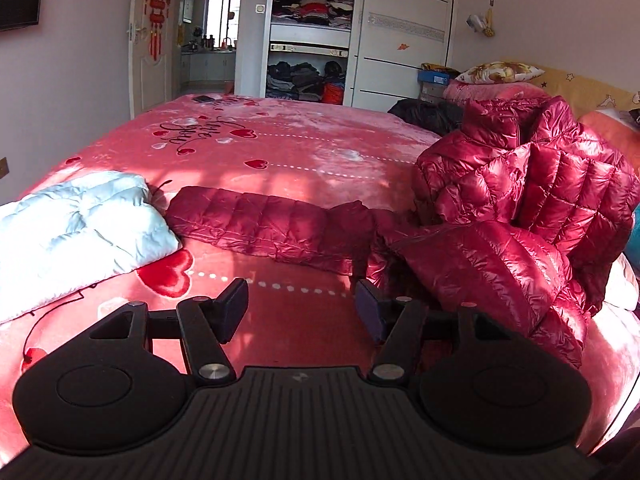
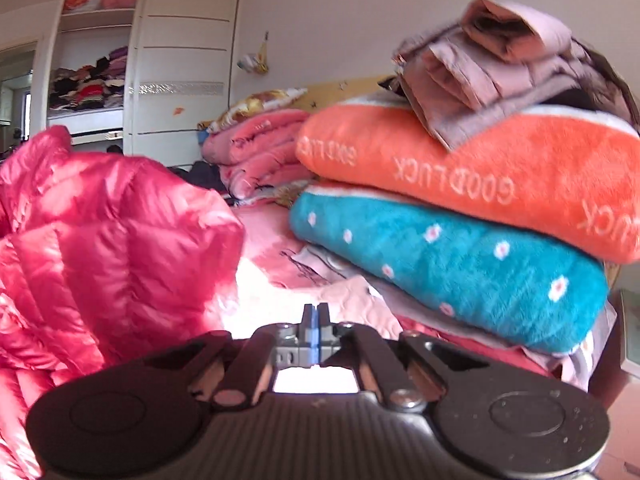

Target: Fold large clothes

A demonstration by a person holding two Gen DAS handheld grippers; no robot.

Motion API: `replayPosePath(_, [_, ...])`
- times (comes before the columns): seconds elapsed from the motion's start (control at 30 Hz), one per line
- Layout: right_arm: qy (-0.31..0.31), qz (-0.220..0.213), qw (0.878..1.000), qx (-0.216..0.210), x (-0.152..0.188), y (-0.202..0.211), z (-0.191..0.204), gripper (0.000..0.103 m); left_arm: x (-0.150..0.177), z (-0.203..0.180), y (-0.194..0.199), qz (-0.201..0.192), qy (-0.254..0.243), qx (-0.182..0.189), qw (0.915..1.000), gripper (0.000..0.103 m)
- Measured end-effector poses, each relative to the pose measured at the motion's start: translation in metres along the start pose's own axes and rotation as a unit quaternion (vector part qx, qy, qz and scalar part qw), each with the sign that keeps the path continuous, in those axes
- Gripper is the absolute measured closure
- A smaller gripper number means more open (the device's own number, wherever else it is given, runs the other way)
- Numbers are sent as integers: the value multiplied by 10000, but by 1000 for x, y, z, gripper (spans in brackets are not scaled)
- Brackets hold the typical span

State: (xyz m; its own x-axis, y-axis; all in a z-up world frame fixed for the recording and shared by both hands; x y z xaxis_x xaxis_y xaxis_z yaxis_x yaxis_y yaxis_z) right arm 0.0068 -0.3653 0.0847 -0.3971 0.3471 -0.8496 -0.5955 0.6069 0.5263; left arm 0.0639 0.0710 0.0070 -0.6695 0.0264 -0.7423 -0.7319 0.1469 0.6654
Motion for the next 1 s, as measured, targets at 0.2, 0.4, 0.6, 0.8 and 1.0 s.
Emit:
replayPosePath(0.2, [-552,344,9957,-653,47,-6,-25,102,-5,-3,-62,313,130,96,9994,30])
replayPosePath(0.4, [-422,385,9865,-1535,68,11,8,36,-17,16,-129,758,1022,374,9912,35])
replayPosePath(0.6, [201,257,9749,-2202,68,23,57,10,-30,13,-185,986,1521,856,9797,32])
replayPosePath(0.8, [382,118,9720,-2314,45,13,82,1,-31,6,-223,1203,2004,1192,9650,32])
replayPosePath(1.0, [443,-9,9676,-2487,18,0,102,1,-44,-6,-249,1058,2277,1592,9548,10])
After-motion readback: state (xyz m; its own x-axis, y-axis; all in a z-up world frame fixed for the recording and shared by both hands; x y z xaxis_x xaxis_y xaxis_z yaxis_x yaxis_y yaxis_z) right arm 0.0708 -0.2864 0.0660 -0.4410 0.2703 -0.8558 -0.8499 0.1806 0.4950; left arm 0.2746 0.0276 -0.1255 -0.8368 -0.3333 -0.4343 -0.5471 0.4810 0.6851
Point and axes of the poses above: each gripper's, at about its wrist camera, not at the fingertips, and y roughly against the way its jaws point, z to its left, x to its underside, the point moved 10 cm from there along -y, roughly the way its jaws point, and after that the axes turned 10 degrees about z, right-handed, at the moved point
